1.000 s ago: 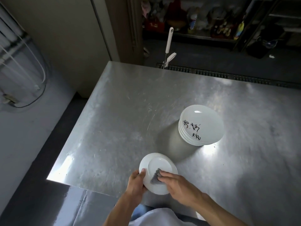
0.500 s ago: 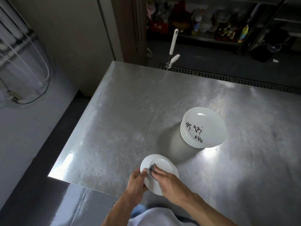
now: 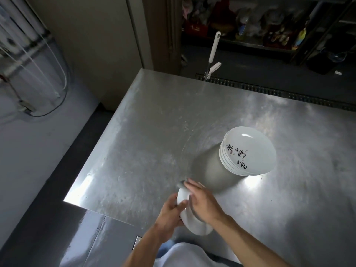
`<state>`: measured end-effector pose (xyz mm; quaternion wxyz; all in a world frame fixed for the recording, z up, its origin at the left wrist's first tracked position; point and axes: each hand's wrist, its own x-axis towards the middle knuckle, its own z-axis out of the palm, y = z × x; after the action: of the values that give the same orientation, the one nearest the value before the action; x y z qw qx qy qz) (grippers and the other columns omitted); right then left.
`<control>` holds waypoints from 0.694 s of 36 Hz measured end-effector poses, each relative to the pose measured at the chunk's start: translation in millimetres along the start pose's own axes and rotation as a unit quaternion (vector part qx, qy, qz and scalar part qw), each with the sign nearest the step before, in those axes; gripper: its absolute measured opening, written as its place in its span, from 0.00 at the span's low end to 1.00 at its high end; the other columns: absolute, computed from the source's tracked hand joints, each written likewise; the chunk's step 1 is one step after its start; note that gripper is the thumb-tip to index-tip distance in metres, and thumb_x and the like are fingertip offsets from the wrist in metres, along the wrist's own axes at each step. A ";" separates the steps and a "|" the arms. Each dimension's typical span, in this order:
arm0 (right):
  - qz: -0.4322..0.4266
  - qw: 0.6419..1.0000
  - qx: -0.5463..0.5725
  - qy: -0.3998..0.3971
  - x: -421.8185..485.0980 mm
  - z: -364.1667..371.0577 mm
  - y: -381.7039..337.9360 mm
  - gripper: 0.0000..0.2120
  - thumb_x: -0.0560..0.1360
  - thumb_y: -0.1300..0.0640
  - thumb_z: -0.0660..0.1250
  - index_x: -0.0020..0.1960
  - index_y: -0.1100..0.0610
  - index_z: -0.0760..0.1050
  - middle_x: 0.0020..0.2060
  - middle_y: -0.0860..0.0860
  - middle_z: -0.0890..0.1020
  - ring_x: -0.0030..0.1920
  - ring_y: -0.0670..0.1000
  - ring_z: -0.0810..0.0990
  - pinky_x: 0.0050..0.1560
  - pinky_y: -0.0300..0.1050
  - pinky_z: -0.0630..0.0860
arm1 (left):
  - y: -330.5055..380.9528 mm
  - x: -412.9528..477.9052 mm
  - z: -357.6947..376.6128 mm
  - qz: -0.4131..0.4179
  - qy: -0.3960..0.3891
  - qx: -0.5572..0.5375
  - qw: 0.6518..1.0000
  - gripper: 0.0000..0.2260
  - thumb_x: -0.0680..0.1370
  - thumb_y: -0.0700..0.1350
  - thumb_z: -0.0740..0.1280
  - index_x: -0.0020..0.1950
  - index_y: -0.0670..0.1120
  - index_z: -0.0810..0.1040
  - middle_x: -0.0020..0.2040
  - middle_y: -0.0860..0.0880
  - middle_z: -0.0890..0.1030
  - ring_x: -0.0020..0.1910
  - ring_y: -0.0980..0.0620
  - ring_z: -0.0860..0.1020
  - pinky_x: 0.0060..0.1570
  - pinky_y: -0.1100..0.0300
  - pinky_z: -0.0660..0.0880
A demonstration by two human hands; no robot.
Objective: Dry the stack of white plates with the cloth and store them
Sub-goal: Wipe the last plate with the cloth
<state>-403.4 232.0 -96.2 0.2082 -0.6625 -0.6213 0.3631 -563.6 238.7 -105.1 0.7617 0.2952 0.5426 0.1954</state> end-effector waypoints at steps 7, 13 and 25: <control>0.000 1.000 -0.003 -0.024 -3.9 -12.6 12.6 0.32 0.74 0.76 0.57 0.76 0.56 0.68 0.75 0.47 0.68 0.76 0.45 0.66 0.74 0.31 0.58 | 3.0 -2.5 -6.2 0.006 0.008 -0.011 1.000 0.07 0.82 0.42 0.69 0.59 0.48 0.80 0.53 0.44 0.86 0.49 0.46 0.86 0.41 0.53 0.81; -0.130 0.988 -0.007 -0.087 -15.8 -3.4 -3.1 0.32 0.73 0.74 0.57 0.75 0.56 0.70 0.76 0.43 0.65 0.77 0.40 0.60 0.76 0.35 0.55 | 4.6 -2.9 -5.9 0.003 0.000 0.005 1.000 0.10 0.82 0.40 0.68 0.63 0.46 0.79 0.54 0.44 0.86 0.54 0.44 0.85 0.44 0.50 0.82; -0.077 0.995 0.005 -0.066 -13.0 5.6 14.9 0.33 0.75 0.73 0.58 0.76 0.51 0.69 0.76 0.41 0.64 0.76 0.37 0.59 0.76 0.33 0.56 | 4.6 -1.2 -7.9 -0.010 -0.006 0.034 0.999 0.13 0.80 0.38 0.71 0.64 0.47 0.78 0.54 0.46 0.86 0.53 0.45 0.86 0.45 0.47 0.83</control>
<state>-397.1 216.2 -107.8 0.1972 -0.5859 -0.6815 0.3917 -571.4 243.2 -103.0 0.7565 0.3171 0.5470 0.1672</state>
